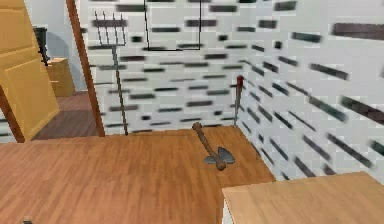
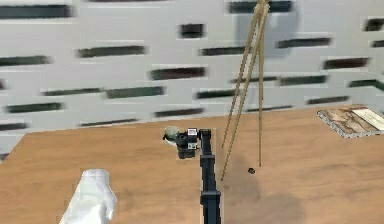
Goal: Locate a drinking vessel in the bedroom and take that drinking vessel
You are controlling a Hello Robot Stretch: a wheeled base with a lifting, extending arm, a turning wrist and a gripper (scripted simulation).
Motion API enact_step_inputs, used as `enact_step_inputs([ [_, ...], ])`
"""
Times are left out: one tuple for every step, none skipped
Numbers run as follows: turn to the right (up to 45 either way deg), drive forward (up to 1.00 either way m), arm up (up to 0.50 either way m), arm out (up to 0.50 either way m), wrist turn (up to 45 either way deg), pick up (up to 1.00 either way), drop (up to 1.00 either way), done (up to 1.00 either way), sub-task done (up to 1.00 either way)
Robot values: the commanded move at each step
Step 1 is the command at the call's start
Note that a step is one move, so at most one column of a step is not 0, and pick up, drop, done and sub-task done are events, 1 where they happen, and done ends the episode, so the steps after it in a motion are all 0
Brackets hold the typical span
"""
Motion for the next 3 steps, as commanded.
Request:
enact_step_inputs([
  [0.0, 0.00, 0.00, 0.00, 0.0, 1.00, 0.00, 0.00, 0.00],
  [0.0, 0.00, 0.10, 0.00, 0.0, 0.00, 0.00, 0.00, 0.00],
  [0.0, 0.00, 0.00, 0.00, 0.0, 0.00, 0.00, 1.00, 0.00],
])
